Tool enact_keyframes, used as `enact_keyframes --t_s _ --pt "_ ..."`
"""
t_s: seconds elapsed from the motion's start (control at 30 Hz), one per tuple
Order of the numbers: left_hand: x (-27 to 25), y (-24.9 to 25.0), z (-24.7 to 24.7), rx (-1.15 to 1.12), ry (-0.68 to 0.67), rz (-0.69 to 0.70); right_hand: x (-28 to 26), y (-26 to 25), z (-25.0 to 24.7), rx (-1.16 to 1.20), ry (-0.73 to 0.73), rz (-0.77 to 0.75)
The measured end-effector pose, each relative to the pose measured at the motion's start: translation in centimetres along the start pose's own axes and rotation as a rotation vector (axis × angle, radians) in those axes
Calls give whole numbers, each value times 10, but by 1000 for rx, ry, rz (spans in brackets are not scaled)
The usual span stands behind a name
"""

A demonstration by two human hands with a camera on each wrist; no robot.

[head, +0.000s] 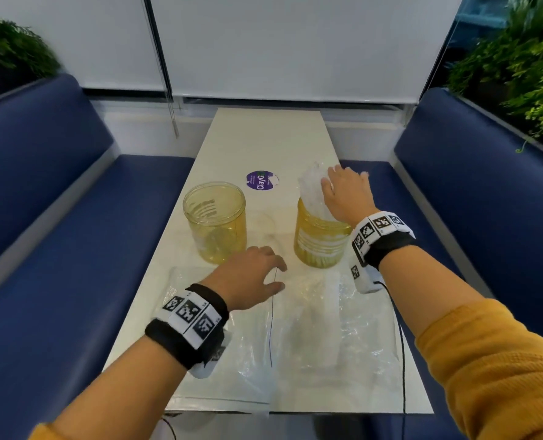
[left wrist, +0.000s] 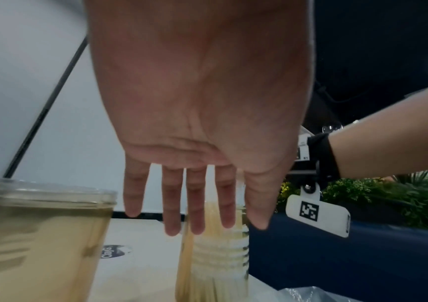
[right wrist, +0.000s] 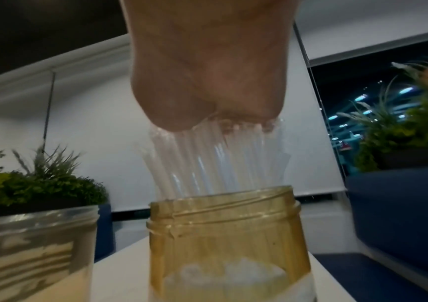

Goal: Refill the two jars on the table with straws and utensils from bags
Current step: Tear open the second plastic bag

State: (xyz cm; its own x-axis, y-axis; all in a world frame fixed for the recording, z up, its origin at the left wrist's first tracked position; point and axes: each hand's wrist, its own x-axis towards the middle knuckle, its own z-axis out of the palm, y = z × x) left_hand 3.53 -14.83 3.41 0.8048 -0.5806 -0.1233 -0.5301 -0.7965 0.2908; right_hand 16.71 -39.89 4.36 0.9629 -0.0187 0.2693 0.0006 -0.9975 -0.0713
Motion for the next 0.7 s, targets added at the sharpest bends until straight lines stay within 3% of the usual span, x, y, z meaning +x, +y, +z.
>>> enact_keyframes --t_s 0.07,0.17,0.2,0.27,0.33,0.4,0.5,0.63,0.7 --pt "-17 -4 -2 -11 63 1 -8 -7 -7 -8 177 -5" --pt "-40 -11 10 -4 83 -28 -34 -45 -32 186 403 -119" --pt "-47 -16 17 17 85 -44 -46 -63 -41 263 362 -194" --pt "-59 -30 32 92 89 -97 -83 -97 -51 319 89 -355" --pt "-70 -48 48 156 40 -179 -131 -132 -52 252 -205 -561" --pt "-78 -66 61 140 -39 -232 -182 -161 -43 95 -394 -775" --pt "-84 -85 75 -28 -50 -245 -239 -188 -19 -76 -538 -1003" --pt "-84 -102 81 -105 -30 -193 -267 -198 13 -206 -619 -1086" --pt "-84 -106 82 -111 -7 -172 -273 -199 25 -357 -657 -1032"
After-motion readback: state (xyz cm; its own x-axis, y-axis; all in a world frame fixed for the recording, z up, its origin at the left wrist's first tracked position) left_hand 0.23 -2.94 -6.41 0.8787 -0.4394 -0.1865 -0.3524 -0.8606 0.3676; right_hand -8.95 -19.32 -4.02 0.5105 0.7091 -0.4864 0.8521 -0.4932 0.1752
